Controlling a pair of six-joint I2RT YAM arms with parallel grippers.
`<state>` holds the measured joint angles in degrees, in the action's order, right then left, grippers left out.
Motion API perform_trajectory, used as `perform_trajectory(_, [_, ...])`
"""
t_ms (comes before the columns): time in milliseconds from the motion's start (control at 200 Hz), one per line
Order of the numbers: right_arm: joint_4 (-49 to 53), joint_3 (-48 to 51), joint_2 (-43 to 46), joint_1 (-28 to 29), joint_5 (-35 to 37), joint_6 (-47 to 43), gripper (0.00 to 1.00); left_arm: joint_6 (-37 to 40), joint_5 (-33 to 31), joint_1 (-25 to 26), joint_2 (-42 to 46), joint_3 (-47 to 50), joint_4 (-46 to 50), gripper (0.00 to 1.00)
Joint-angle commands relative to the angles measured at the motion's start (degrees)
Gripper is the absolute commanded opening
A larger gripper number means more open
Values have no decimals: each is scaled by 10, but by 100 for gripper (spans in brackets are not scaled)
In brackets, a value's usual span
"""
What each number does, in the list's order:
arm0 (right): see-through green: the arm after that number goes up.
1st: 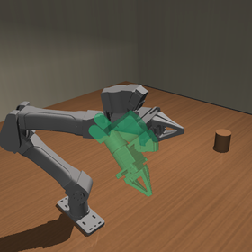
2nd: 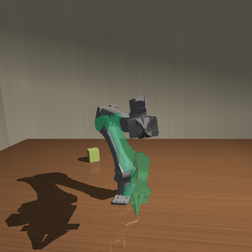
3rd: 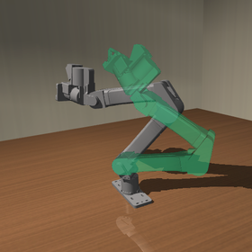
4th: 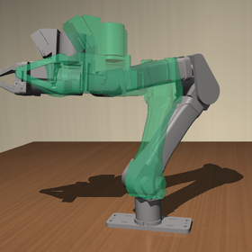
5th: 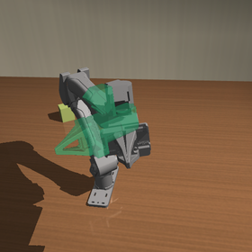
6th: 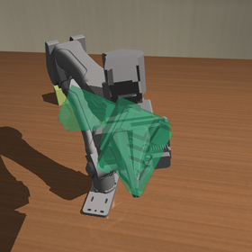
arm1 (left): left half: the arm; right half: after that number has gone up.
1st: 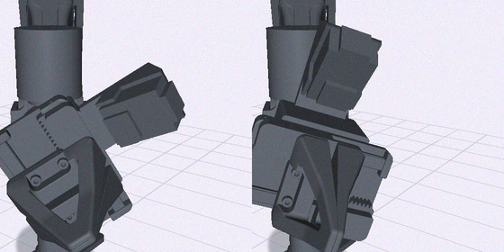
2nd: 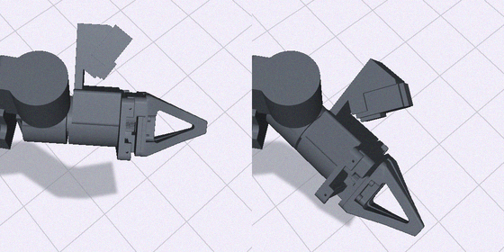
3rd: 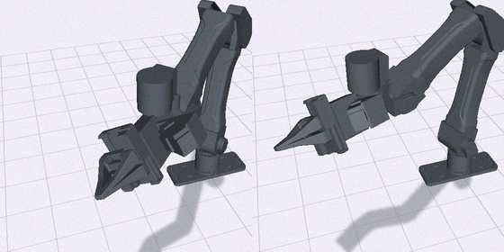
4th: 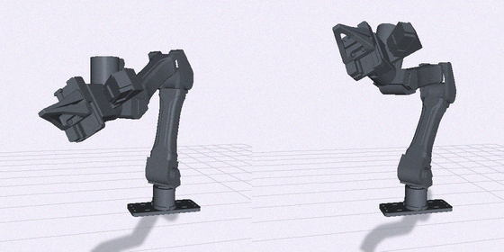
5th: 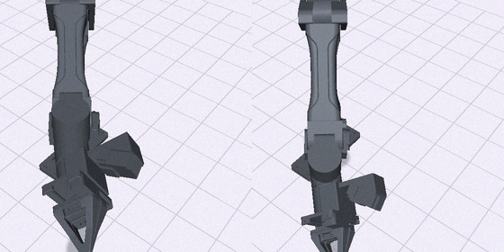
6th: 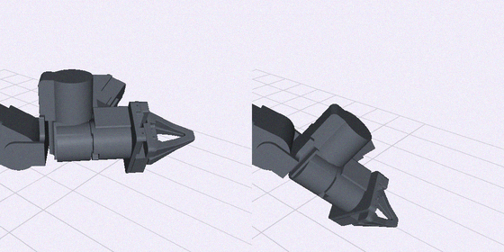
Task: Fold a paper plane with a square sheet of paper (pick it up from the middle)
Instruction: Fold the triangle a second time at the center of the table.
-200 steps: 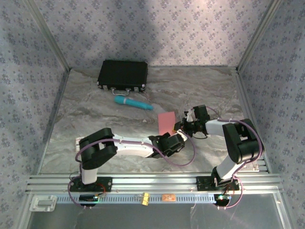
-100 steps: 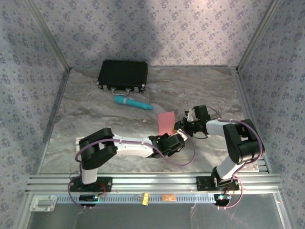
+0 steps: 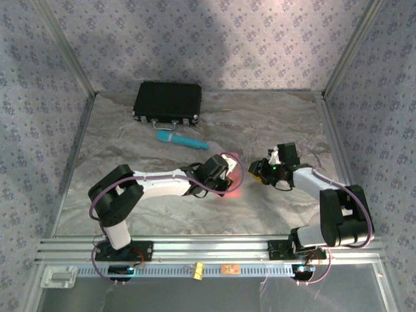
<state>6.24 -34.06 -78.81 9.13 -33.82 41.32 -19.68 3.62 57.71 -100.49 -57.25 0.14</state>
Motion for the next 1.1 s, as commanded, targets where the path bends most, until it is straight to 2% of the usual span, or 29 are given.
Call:
perform_trajectory(0, [33, 13, 17, 3, 2, 2, 34, -42, 109, -12, 9, 11, -37, 0])
perform_trajectory(215, [1, 40, 32, 33, -29, 22, 18, -69, 139, -28, 6, 23, -62, 0])
perform_trajectory(365, [-13, 49, 31, 57, -21, 35, 12, -83, 145, -33, 3, 21, -71, 0])
perform_trajectory(700, [-46, 46, 0, 101, -9, 58, 3, -112, 153, -36, -10, 22, -82, 0])
perform_trajectory(864, [-50, 46, -18, 116, 9, 65, 2, -120, 147, -36, -13, 23, -82, 0])
perform_trajectory(1099, [9, 37, -53, 115, 51, 29, 1, -136, 146, -36, -25, 22, -87, 0])
